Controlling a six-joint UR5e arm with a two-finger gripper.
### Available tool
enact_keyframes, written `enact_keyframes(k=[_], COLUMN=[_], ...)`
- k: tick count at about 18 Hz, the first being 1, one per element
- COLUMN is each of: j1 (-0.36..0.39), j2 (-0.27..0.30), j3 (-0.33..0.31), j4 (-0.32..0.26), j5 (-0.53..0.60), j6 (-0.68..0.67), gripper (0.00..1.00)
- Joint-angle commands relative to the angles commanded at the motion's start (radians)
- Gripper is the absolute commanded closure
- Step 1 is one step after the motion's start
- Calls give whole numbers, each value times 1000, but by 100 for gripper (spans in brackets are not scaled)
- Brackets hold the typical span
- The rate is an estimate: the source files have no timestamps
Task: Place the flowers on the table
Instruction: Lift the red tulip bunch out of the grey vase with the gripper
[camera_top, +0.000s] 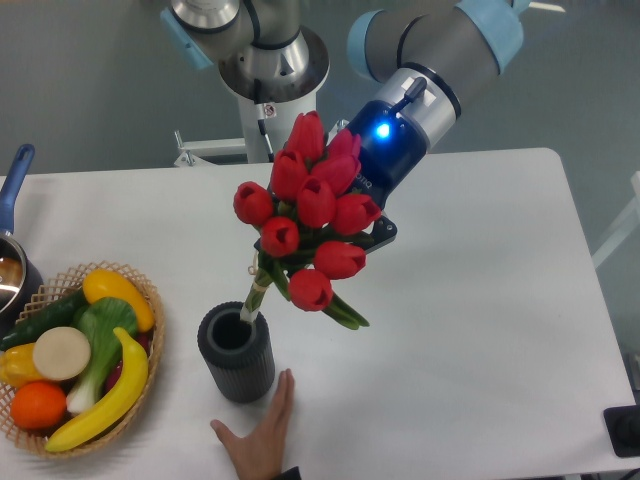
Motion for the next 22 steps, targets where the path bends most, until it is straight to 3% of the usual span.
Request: enact_keyframes(k=[4, 11, 14, 19, 22], j1=[15, 110, 138, 132, 132], j2=[6, 25, 43, 60, 81], j3=[-5, 9, 5, -5, -41], j4=[0, -2, -3, -5, -6], j5=[0, 29, 115, 349, 461], j6=[12, 14, 15, 31, 46], gripper=[54, 54, 54, 55, 55])
